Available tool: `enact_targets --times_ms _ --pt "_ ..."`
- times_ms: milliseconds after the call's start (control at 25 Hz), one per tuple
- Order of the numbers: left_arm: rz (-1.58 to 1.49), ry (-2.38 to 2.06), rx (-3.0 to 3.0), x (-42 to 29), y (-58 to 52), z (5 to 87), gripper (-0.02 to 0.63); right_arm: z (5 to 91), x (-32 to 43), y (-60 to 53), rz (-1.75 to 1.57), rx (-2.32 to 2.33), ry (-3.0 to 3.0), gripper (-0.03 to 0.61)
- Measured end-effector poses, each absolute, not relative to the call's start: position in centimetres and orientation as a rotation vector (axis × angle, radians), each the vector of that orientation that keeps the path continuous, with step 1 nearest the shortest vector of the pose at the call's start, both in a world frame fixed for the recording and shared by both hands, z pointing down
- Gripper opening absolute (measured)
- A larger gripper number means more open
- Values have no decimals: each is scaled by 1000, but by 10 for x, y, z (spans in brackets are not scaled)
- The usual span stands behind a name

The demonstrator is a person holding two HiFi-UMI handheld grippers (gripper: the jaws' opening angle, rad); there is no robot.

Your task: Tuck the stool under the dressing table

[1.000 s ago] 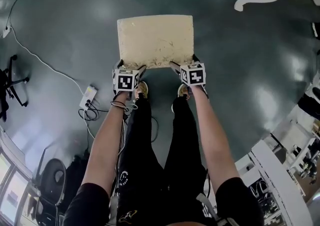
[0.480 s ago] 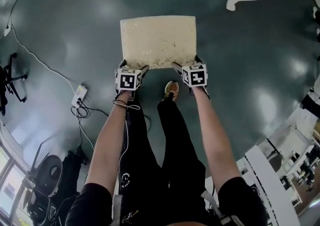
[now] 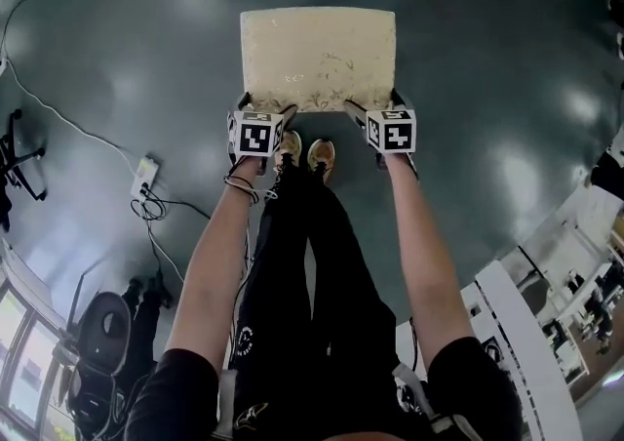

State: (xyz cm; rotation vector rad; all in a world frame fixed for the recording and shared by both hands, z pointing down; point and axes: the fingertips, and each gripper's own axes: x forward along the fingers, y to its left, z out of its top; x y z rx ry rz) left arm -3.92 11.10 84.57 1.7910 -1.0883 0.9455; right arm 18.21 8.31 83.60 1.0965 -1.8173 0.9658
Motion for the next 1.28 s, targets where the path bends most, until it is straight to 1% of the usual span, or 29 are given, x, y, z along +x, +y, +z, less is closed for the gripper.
enact_targets --times_ms 640,800,1280 --pt "931 -1155 1771 -28 90 837 492 831 195 66 956 1123 -1862 538" --pt "887 -1210 1797 -24 53 837 492 830 199 26 923 1138 -1911 538" --pt "875 -1210 1779 -21 6 835 492 826 199 -26 925 1089 -1903 538"
